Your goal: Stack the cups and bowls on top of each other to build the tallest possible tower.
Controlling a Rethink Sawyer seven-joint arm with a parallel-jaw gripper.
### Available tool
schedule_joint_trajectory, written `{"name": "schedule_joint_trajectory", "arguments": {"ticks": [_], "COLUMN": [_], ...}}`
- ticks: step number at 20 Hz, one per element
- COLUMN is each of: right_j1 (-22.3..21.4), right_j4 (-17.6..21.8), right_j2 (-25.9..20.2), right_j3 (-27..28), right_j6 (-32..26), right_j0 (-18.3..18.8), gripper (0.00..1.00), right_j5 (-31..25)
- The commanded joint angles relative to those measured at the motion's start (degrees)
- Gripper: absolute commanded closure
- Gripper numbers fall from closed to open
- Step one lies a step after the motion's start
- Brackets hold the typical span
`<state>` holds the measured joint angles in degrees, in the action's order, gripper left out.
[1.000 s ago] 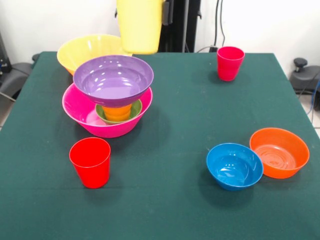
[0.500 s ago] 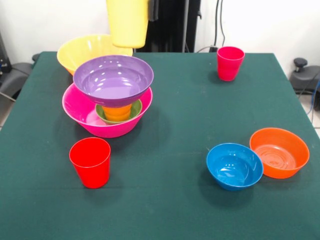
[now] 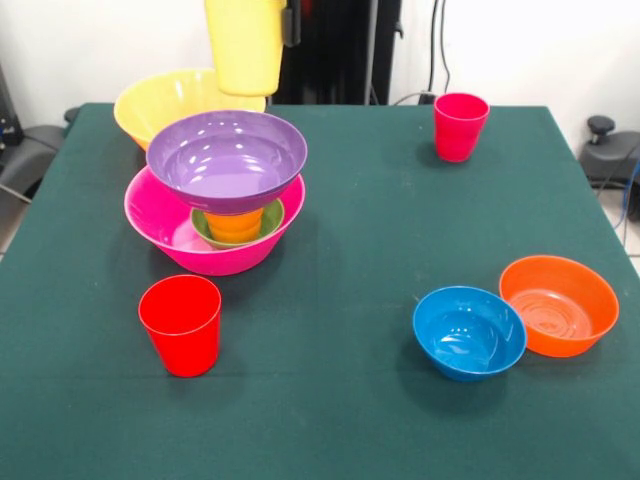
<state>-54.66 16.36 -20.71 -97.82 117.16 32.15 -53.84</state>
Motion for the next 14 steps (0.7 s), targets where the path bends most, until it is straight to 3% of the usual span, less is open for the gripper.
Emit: {"name": "schedule_joint_trajectory", "arguments": {"ticks": [1, 14], "right_j1": [3.09, 7.27], "right_j4": [3.35, 5.44], "right_j2": [-1.14, -0.23], "right_j3": [-7.04, -8.19], "right_j6": [-3.88, -3.78], "right_j0": [0.8, 1.77], "gripper": [1.0, 1.0], "right_j5": [8.05, 13.7]}}
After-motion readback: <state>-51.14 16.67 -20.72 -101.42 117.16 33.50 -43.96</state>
